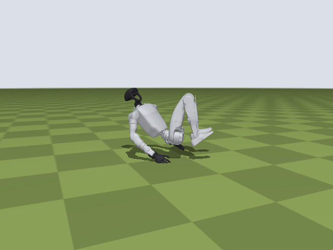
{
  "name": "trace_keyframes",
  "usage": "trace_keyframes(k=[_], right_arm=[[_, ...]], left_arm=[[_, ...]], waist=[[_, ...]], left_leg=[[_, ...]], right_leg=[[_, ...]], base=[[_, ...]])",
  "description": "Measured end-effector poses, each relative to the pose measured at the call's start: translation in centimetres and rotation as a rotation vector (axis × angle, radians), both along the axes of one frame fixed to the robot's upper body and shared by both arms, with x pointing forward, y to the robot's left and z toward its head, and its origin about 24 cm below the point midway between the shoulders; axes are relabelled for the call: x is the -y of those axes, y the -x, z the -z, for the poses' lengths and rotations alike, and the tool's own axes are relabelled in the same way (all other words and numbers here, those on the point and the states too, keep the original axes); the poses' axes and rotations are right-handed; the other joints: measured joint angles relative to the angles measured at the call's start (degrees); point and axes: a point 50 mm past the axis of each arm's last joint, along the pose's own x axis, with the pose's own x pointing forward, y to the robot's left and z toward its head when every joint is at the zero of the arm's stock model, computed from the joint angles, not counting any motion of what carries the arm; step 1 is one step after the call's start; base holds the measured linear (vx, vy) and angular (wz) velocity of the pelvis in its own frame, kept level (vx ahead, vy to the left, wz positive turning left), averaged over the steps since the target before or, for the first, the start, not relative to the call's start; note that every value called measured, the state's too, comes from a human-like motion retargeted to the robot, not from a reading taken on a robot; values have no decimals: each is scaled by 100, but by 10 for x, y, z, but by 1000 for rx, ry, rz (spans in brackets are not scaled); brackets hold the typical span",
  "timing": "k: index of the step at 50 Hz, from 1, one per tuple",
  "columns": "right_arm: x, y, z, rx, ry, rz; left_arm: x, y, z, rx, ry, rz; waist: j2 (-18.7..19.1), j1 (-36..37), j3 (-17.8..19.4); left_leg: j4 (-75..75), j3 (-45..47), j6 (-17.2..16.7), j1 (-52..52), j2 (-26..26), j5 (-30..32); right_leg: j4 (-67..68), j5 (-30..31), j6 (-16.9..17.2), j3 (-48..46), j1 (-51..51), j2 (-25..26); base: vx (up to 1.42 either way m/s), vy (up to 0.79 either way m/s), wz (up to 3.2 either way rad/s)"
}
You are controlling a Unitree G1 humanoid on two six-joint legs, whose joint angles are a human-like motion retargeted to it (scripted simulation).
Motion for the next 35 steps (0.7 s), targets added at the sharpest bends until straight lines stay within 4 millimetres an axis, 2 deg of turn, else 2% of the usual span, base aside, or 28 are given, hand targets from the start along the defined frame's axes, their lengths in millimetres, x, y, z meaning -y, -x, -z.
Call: trace_keyframes(k=[5,10,15,17,20,22,24,25,27,28,29,30,31,32,33,34,35], right_arm=[[2,36,5,-62,84,-144],[4,70,4,-148,104,-247],[14,98,0,-307,75,-285],[15,102,0,-376,23,-287],[11,93,3,-467,-91,-286],[5,68,8,-467,-165,-260],[2,24,12,-385,-226,-211],[2,-4,11,-318,-253,-183],[2,-80,0,-95,-307,-138],[1,-122,-14,41,-338,-128],[-2,-164,-33,190,-378,-124],[-7,-204,-59,345,-424,-127],[-14,-233,-85,483,-486,-136],[-22,-253,-110,603,-555,-146],[-31,-262,-130,687,-638,-151],[-41,-265,-148,755,-724,-155],[-49,-266,-164,812,-812,-159]], left_arm=[[-2,14,5,-63,-19,423],[11,45,3,-172,62,672],[21,70,-2,-279,168,755],[15,71,-1,-338,209,766],[-14,59,2,-466,287,769],[-42,30,5,-506,320,767],[-69,-25,8,-451,321,774],[-80,-59,7,-393,314,780],[-86,-151,-3,-149,280,800],[-83,-202,-15,17,261,813],[-73,-256,-34,215,248,824],[-59,-307,-62,427,244,833],[-37,-349,-94,658,266,837],[-13,-381,-130,882,312,837],[14,-401,-165,1097,393,826],[42,-413,-202,1310,495,818],[67,-417,-241,1517,614,805]], waist=[[-157,-263,0],[-209,-482,0],[-186,-526,0],[-117,-510,0],[139,-350,0],[432,-175,0],[747,47,0],[889,166,0],[1117,307,0],[1210,328,0],[1304,326,0],[1398,313,0],[1486,258,-184],[1565,204,-481],[1625,152,-1002],[1643,143,-1531],[1641,156,-2063]], left_leg=[[183,689,461,0,-685,-797],[392,871,617,0,-1005,-1536],[651,718,620,0,-949,-2313],[601,547,620,0,-874,-2613],[316,87,620,0,-704,-2965],[-217,-231,620,0,-576,-2985],[-888,-418,620,0,-398,-2995],[-1248,-457,620,0,-291,-2995],[-2047,-370,620,0,-102,-2995],[-2469,-283,620,0,-35,-2995],[-2892,-182,620,0,10,-2995],[-3316,-76,620,0,44,-2995],[-3736,44,620,0,70,-2995],[-4157,182,620,1,110,-2995],[-4580,356,620,6,177,-2995],[-4991,550,581,112,300,-2995],[-5397,753,522,269,450,-2995]], right_leg=[[-766,-657,-73,-287,0,-109],[-461,-1403,-91,-402,0,-86],[227,-2234,-75,-315,0,77],[259,-2524,-58,-327,0,138],[-202,-2586,6,-456,0,180],[-701,-2590,103,-526,0,81],[-1259,-2590,233,-539,0,-47],[-1547,-2590,307,-520,0,-106],[-2148,-2590,446,-429,0,-266],[-2450,-2590,520,-374,0,-364],[-2780,-2564,579,-326,4,-462],[-3124,-2525,631,-280,11,-561],[-3515,-2467,668,-237,6,-630],[-3923,-2408,704,-181,2,-678],[-4365,-2347,741,-96,0,-684],[-4781,-2226,793,17,0,-622],[-5185,-2075,853,142,0,-526]], base=[[8,-8,64],[34,-9,-40],[35,0,-114],[24,5,-112],[12,6,-98],[8,7,-54],[12,8,-37],[17,8,-29],[24,8,-12],[29,8,5],[31,8,14],[34,8,13],[38,9,5],[44,10,-16],[48,10,-55],[52,10,-101],[53,6,-151]])
